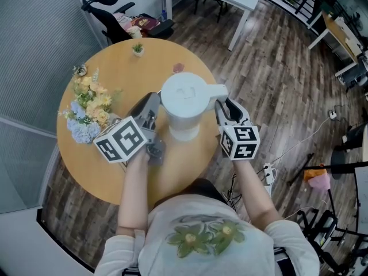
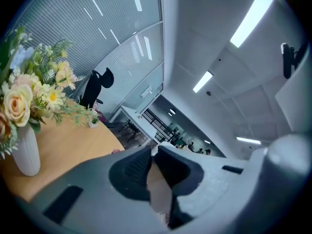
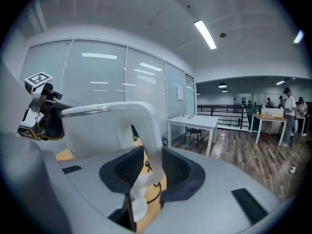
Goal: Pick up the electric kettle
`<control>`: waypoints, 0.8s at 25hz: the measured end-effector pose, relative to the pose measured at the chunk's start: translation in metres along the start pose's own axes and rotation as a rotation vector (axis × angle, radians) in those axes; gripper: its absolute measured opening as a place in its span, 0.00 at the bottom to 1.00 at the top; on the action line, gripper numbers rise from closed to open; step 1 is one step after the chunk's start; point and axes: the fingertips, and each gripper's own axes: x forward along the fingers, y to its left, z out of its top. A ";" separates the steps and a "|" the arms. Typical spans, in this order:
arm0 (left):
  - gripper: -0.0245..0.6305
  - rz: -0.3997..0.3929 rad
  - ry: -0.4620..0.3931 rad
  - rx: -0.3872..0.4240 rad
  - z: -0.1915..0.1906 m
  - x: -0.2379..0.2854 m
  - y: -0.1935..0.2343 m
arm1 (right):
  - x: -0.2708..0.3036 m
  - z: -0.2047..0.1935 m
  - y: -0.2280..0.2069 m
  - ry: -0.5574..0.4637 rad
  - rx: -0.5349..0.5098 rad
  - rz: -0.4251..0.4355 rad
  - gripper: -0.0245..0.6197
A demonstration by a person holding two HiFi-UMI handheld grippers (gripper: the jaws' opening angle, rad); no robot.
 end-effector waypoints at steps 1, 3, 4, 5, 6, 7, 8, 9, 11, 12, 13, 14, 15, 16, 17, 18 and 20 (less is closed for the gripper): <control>0.11 -0.002 -0.004 0.003 0.003 0.000 -0.001 | -0.001 0.003 0.001 -0.007 0.002 0.001 0.24; 0.11 -0.007 -0.012 0.006 0.009 -0.002 -0.004 | -0.005 0.010 0.003 -0.022 0.002 0.005 0.24; 0.11 -0.008 -0.014 0.007 0.011 -0.004 -0.006 | -0.008 0.014 0.003 -0.030 0.001 0.008 0.24; 0.11 -0.009 -0.014 0.008 0.013 -0.005 -0.009 | -0.010 0.018 0.004 -0.038 -0.002 0.010 0.24; 0.11 -0.010 -0.015 0.009 0.015 -0.007 -0.011 | -0.013 0.021 0.004 -0.047 -0.006 0.012 0.24; 0.11 -0.011 -0.016 0.012 0.016 -0.009 -0.012 | -0.016 0.025 0.005 -0.056 -0.009 0.013 0.24; 0.11 -0.013 -0.019 0.015 0.017 -0.010 -0.014 | -0.019 0.028 0.005 -0.064 -0.010 0.014 0.24; 0.11 -0.016 -0.023 0.018 0.019 -0.012 -0.017 | -0.022 0.031 0.005 -0.073 -0.011 0.016 0.24; 0.11 -0.023 -0.031 0.023 0.022 -0.017 -0.024 | -0.029 0.037 0.007 -0.089 -0.012 0.020 0.24; 0.11 -0.026 -0.035 0.026 0.024 -0.019 -0.027 | -0.033 0.040 0.008 -0.095 -0.012 0.022 0.24; 0.11 -0.028 -0.038 0.028 0.025 -0.022 -0.029 | -0.035 0.042 0.009 -0.101 -0.012 0.024 0.24; 0.11 -0.030 -0.040 0.031 0.027 -0.023 -0.032 | -0.038 0.044 0.009 -0.105 -0.012 0.026 0.24; 0.11 -0.031 -0.042 0.033 0.028 -0.025 -0.034 | -0.040 0.045 0.010 -0.108 -0.012 0.028 0.24; 0.11 -0.030 -0.043 0.036 0.029 -0.027 -0.036 | -0.043 0.047 0.010 -0.111 -0.012 0.029 0.23; 0.11 -0.029 -0.045 0.039 0.030 -0.029 -0.037 | -0.045 0.049 0.011 -0.114 -0.012 0.031 0.23; 0.11 -0.030 -0.048 0.042 0.031 -0.031 -0.039 | -0.047 0.051 0.012 -0.117 -0.012 0.033 0.23; 0.11 -0.039 -0.054 0.043 0.035 -0.033 -0.043 | -0.051 0.055 0.013 -0.122 -0.012 0.036 0.23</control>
